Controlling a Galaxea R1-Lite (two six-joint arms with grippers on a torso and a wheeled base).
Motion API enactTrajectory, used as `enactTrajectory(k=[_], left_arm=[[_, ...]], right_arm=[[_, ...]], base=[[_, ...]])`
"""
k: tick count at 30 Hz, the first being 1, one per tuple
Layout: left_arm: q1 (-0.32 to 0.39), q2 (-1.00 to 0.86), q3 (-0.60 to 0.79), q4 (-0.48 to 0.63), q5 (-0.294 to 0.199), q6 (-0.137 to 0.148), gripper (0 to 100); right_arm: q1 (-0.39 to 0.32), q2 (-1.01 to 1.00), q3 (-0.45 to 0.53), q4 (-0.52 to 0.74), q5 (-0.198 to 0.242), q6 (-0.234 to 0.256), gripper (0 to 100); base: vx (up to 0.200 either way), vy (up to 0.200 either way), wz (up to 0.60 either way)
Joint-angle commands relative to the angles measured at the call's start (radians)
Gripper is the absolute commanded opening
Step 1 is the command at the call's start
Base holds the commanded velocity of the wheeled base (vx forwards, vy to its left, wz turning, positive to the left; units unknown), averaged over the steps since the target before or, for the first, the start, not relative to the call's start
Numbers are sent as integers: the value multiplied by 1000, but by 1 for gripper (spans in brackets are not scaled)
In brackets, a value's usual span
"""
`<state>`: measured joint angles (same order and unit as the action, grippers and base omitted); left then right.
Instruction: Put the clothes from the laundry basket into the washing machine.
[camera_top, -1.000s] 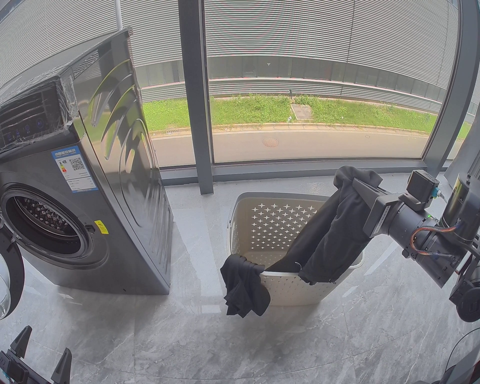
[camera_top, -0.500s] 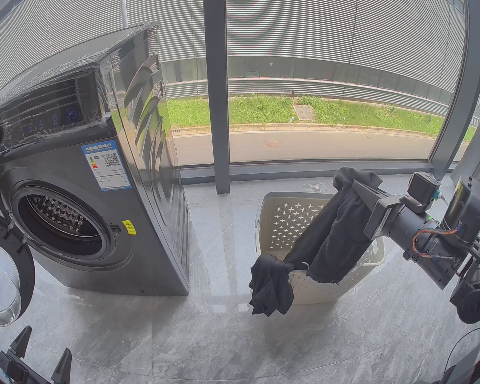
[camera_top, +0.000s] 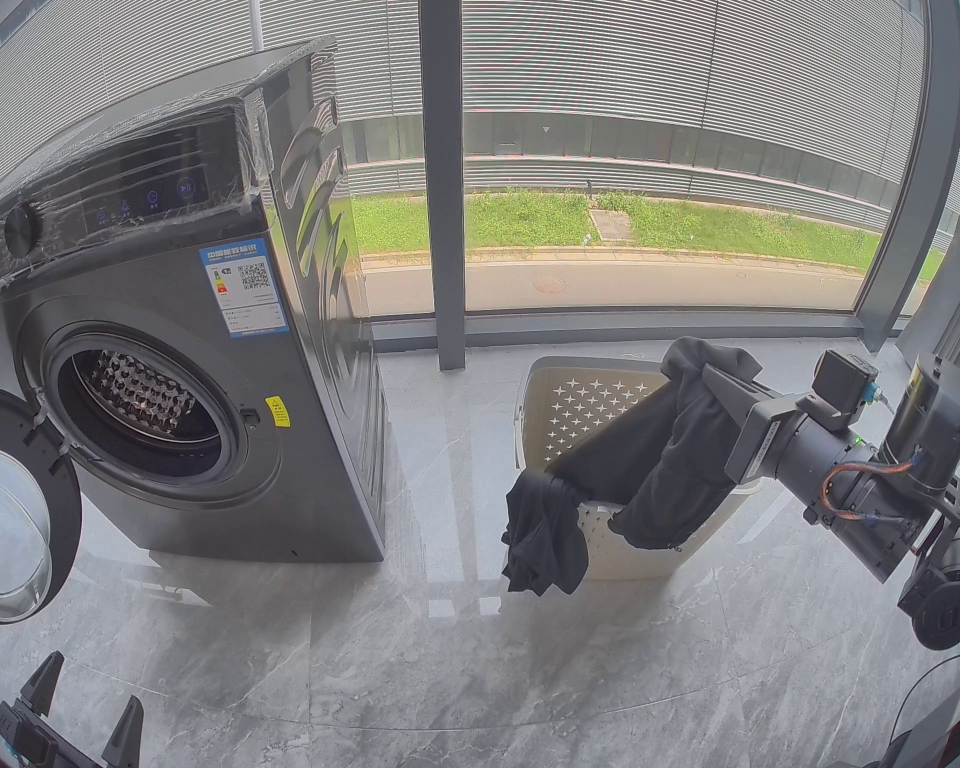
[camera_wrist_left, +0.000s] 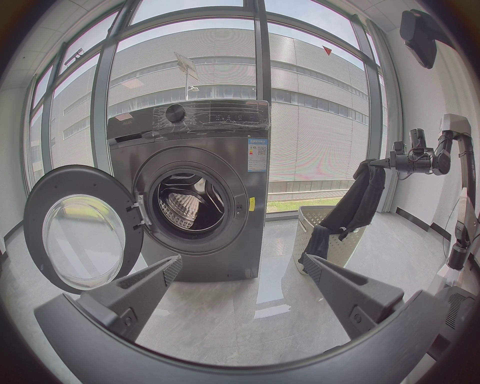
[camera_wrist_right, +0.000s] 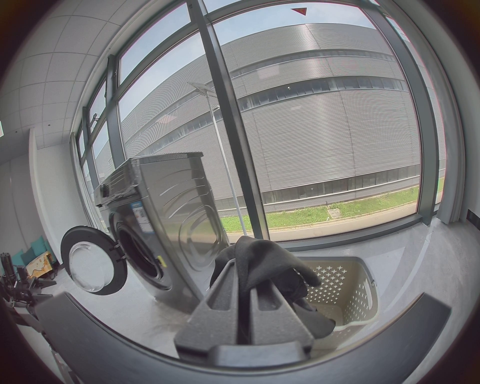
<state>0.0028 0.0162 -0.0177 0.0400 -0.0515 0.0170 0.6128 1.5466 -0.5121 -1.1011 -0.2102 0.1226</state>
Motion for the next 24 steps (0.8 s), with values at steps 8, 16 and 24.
enactTrajectory(k=[8, 16, 24], left_arm=[[0, -15, 16, 0, 1, 0, 100], [0, -15, 16, 0, -1, 0, 100], [0, -15, 16, 0, 1, 0, 100]], right_arm=[[10, 0, 12, 3, 0, 2, 0], [10, 4, 18, 0, 2, 5, 0], [10, 4, 11, -3, 2, 5, 0]], base=[[-200, 0, 0], [-125, 0, 0], [0, 125, 0]])
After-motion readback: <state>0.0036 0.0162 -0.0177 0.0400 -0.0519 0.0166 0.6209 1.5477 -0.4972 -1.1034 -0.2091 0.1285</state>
